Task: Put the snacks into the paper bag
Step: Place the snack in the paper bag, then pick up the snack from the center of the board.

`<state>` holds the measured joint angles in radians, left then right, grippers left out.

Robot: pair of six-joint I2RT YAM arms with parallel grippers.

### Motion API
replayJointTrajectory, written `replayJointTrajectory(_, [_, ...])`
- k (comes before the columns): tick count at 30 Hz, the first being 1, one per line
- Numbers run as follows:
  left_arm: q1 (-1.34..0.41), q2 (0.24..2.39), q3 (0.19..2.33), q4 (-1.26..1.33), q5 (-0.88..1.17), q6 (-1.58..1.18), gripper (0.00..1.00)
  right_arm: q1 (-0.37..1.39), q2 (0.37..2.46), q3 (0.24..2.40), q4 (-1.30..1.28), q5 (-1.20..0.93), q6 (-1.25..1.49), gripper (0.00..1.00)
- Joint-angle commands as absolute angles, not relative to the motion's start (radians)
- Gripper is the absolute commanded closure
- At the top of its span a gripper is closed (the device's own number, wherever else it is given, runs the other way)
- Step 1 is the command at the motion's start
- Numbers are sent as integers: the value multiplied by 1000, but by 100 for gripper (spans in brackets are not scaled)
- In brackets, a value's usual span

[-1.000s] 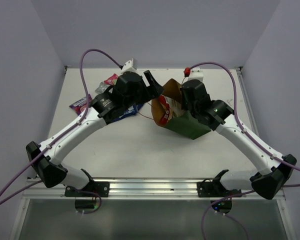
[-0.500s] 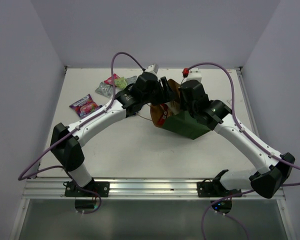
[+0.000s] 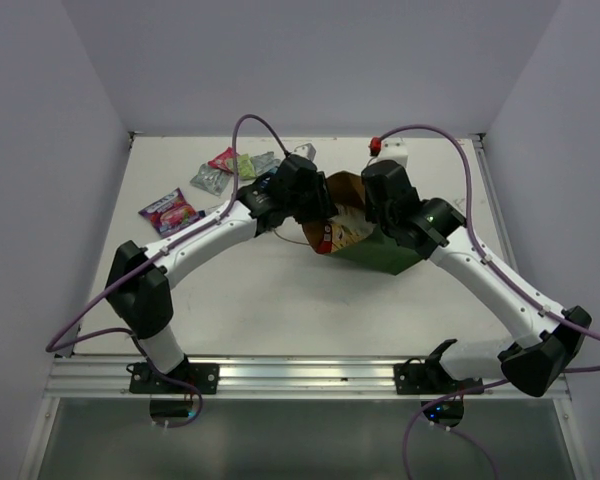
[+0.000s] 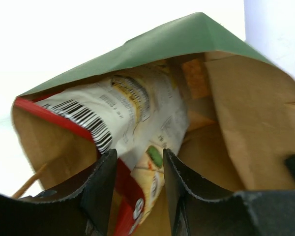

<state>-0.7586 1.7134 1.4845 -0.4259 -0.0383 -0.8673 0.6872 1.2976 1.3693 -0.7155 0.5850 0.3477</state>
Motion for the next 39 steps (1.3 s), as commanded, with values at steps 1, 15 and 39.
replayJointTrajectory(1, [-729, 1721, 1519, -523, -84, -807, 54, 664, 1272, 1433, -739, 673, 342, 100])
replayJointTrajectory(15, [-719, 1697, 1680, -624, -74, -690, 54, 658, 1328, 1486, -747, 652, 367, 100])
replayJointTrajectory(39, [-385, 1318, 1314, -539, -156, -565, 13, 660, 1299, 1501, -793, 699, 233, 100])
